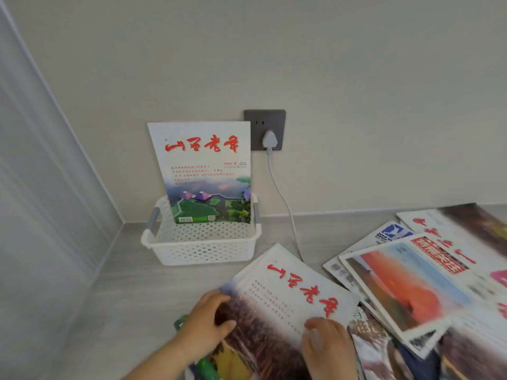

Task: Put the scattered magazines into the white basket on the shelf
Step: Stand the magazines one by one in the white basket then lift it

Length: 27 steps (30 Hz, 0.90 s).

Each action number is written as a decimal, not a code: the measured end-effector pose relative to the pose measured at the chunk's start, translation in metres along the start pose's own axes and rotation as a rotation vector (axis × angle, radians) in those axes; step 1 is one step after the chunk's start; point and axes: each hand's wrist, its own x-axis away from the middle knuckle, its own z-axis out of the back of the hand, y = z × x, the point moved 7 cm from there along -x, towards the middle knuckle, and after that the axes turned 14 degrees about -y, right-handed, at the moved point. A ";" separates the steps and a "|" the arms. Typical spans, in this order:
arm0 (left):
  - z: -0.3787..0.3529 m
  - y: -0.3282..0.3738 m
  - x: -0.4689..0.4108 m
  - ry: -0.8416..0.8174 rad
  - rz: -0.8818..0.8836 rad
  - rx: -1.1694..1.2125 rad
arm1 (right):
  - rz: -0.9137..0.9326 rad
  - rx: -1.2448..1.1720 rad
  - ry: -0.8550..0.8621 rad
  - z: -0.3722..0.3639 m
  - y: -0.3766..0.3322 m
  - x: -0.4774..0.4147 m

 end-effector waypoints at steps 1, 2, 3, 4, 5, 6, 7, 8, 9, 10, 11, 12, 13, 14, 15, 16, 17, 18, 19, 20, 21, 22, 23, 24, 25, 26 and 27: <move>-0.009 -0.002 0.002 -0.023 0.030 -0.056 | -0.001 0.099 0.017 -0.006 0.004 0.017; -0.013 -0.001 0.004 -0.013 0.048 -0.088 | -0.025 0.178 0.014 -0.013 0.007 0.031; -0.014 0.001 0.004 -0.003 0.069 -0.106 | -0.059 0.243 0.002 -0.021 0.010 0.044; -0.014 0.003 0.003 0.007 0.093 -0.110 | -0.070 0.280 -0.034 -0.029 0.013 0.055; -0.014 0.004 0.000 0.016 0.110 -0.102 | -0.073 0.306 -0.057 -0.034 0.014 0.063; -0.013 0.005 -0.004 0.020 0.132 -0.095 | -0.083 0.332 -0.081 -0.036 0.015 0.067; -0.012 0.007 -0.008 0.026 0.154 -0.097 | -0.098 0.362 -0.098 -0.036 0.016 0.069; -0.011 0.008 -0.011 0.036 0.170 -0.108 | -0.123 0.387 -0.124 -0.035 0.016 0.069; -0.010 0.009 -0.015 0.049 0.178 -0.121 | -0.144 0.398 -0.142 -0.035 0.015 0.068; -0.008 0.010 -0.018 0.062 0.187 -0.123 | -0.150 0.405 -0.156 -0.036 0.016 0.066; -0.007 0.010 -0.020 0.075 0.194 -0.114 | -0.148 0.403 -0.148 -0.037 0.017 0.065; -0.006 0.010 -0.022 0.085 0.203 -0.107 | -0.143 0.400 -0.129 -0.037 0.018 0.063; -0.005 0.010 -0.024 0.090 0.212 -0.114 | -0.146 0.391 -0.122 -0.037 0.019 0.062; -0.004 0.010 -0.025 0.088 0.222 -0.132 | -0.148 0.381 -0.115 -0.037 0.021 0.060; -0.002 0.009 -0.026 0.085 0.236 -0.149 | -0.144 0.364 -0.128 -0.039 0.021 0.060; 0.000 0.008 -0.026 0.083 0.252 -0.162 | -0.130 0.390 -0.133 -0.041 0.020 0.061; 0.003 0.007 -0.027 0.085 0.267 -0.177 | -0.136 0.392 -0.179 -0.043 0.022 0.062; 0.005 0.007 -0.027 0.084 0.276 -0.195 | -0.134 0.347 -0.245 -0.043 0.022 0.063; 0.007 0.008 -0.027 0.080 0.277 -0.213 | -0.107 0.318 -0.233 -0.045 0.022 0.060; 0.007 0.010 -0.028 0.075 0.271 -0.228 | -0.051 0.294 -0.196 -0.046 0.022 0.058; 0.006 0.012 -0.028 0.066 0.261 -0.245 | -0.047 0.272 -0.175 -0.045 0.022 0.058; 0.003 0.014 -0.029 0.058 0.249 -0.272 | -0.036 0.344 -0.135 -0.042 0.022 0.058; 0.000 0.016 -0.029 0.049 0.239 -0.307 | -0.062 0.369 -0.146 -0.038 0.022 0.061; -0.003 0.017 -0.028 0.044 0.231 -0.337 | -0.067 0.379 -0.119 -0.036 0.018 0.061; -0.006 0.018 -0.028 0.044 0.225 -0.351 | -0.053 0.387 -0.079 -0.035 0.015 0.060; -0.009 0.019 -0.028 0.046 0.216 -0.350 | -0.041 0.396 -0.071 -0.037 0.014 0.059; -0.011 0.021 -0.029 0.052 0.204 -0.334 | -0.043 0.383 -0.086 -0.039 0.016 0.057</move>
